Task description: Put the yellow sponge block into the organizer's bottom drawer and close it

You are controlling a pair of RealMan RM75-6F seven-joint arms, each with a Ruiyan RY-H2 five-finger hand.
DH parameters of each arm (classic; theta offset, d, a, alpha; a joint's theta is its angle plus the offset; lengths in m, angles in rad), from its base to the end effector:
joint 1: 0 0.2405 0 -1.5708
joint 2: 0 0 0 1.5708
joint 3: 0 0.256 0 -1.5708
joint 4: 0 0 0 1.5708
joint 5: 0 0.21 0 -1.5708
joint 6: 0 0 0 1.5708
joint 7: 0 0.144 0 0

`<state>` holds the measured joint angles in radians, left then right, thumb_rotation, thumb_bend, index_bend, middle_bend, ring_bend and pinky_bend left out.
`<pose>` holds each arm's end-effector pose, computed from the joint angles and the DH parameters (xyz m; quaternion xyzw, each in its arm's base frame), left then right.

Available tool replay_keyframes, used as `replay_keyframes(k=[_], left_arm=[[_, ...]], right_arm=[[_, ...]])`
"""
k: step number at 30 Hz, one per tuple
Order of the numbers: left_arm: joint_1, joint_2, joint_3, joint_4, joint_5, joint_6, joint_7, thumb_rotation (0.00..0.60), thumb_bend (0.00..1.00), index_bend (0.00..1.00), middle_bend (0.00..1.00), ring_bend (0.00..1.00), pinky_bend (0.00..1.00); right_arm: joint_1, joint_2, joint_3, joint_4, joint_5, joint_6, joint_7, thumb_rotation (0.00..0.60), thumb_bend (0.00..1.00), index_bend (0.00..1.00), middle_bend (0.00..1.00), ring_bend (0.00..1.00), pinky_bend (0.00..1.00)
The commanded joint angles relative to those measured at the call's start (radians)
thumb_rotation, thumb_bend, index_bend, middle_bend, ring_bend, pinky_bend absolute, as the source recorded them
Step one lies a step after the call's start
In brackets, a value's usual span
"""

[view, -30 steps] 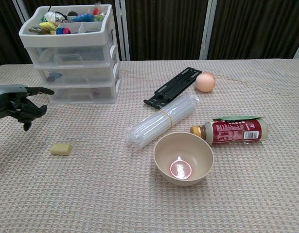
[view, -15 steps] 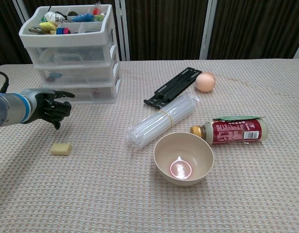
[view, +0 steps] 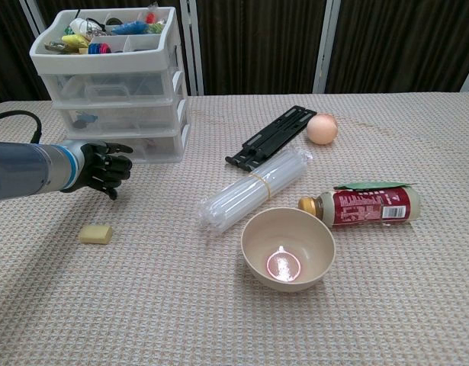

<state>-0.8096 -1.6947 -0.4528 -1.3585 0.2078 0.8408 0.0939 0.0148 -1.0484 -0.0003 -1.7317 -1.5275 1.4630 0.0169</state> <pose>-0.1671 0.3799 -0.0494 -0.3488 -0.7874 -0.3687 0.3498 -0.3053 -0.1475 0.1595 0.5889 -0.4427 0.3709 0.5654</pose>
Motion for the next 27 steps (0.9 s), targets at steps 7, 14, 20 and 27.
replay_keyframes(k=[7, 14, 20, 27], left_arm=[[-0.026, -0.029, -0.026, 0.052, -0.060, -0.013, -0.002, 0.600, 0.99, 0.00, 0.98, 0.87, 0.67], [-0.029, -0.042, -0.035, 0.083, -0.089, -0.035, -0.011, 0.600, 1.00, 0.00, 0.99, 0.87, 0.67], [-0.028, -0.049, -0.036, 0.096, -0.087, -0.041, -0.017, 0.600, 1.00, 0.00, 0.98, 0.87, 0.67], [-0.023, -0.056, -0.075, 0.114, -0.141, -0.096, -0.059, 0.600, 1.00, 0.00, 0.99, 0.87, 0.67]], right_arm=[[-0.002, 0.001, 0.001, -0.001, 0.004, 0.002, 0.001, 0.600, 0.10, 0.16, 0.00, 0.00, 0.00], [-0.003, 0.001, 0.004, -0.003, 0.009, 0.003, 0.002, 0.600, 0.10, 0.16, 0.00, 0.00, 0.00], [-0.003, 0.001, 0.005, -0.005, 0.011, 0.004, 0.002, 0.600, 0.10, 0.16, 0.00, 0.00, 0.00], [-0.003, 0.001, 0.005, -0.006, 0.011, 0.004, 0.004, 0.600, 0.10, 0.16, 0.00, 0.00, 0.00]])
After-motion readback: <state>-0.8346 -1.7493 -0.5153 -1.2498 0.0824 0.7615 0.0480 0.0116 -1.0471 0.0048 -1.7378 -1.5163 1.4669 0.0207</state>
